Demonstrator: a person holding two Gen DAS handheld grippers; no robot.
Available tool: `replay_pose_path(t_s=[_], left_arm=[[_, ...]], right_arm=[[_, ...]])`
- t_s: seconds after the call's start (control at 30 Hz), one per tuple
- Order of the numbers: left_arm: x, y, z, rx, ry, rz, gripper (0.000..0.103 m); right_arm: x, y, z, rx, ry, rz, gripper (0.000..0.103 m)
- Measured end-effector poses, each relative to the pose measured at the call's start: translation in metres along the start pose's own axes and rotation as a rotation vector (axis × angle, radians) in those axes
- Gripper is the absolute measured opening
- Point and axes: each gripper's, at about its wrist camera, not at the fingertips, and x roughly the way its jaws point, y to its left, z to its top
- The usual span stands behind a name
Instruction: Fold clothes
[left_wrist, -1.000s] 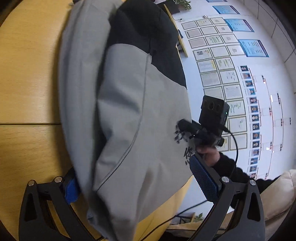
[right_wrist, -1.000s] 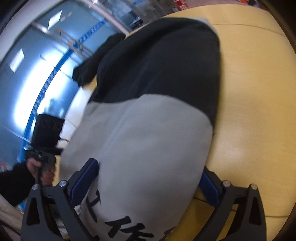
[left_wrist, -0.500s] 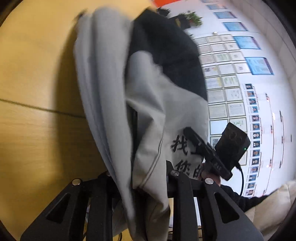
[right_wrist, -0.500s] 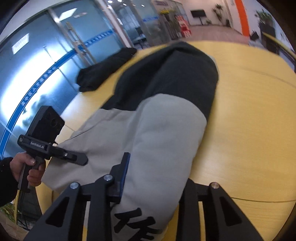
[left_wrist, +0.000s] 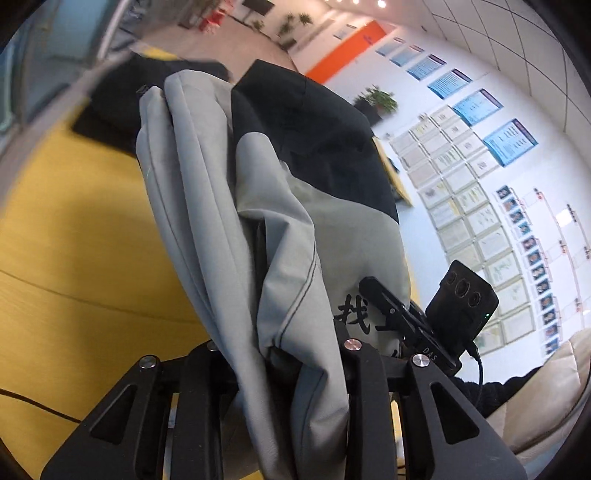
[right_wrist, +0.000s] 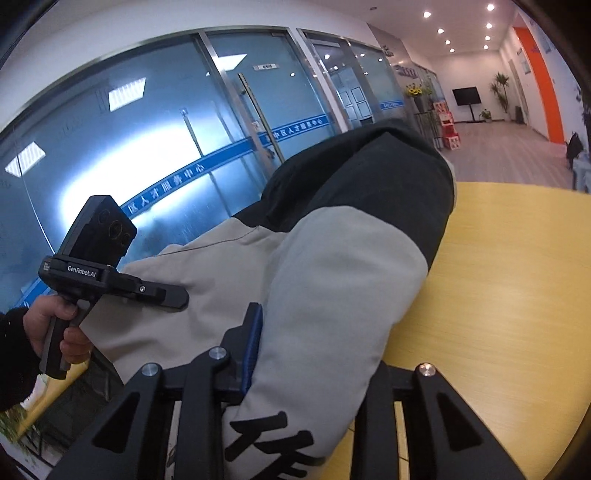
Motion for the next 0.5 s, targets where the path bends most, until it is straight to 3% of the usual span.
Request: replay_pose_path(t_s=[0.1,0.17,0.27,0.4,0.5], left_arm=[[-0.006,0.071,0.008,-0.036,0.042,0.087,0.027],[0.008,0.122,0.005,-0.075,0.106,0.146,0.027],[0.024,0.182,-0.005,-0.128,0.164,0.179,0.042],[0.030,0.187,-0.017,-0.090,0.137,0.131,0.054],[0.040,0.184,-0.026,-0.090,0.155,0.116,0.056]], right_arm=[[0.085,0.023,-0.009,0.053,0.040,0.014,0.030],[0.148,0.032,-0.030,0.098,0.130,0.001,0.030],[0.199,0.042,-0.055,0.118,0.223,-0.060,0.033],[0.223,0.049,-0.063,0.129,0.270,-0.115,0.034],[0.218,0.043,-0.063,0.122,0.295,-0.126,0.034]])
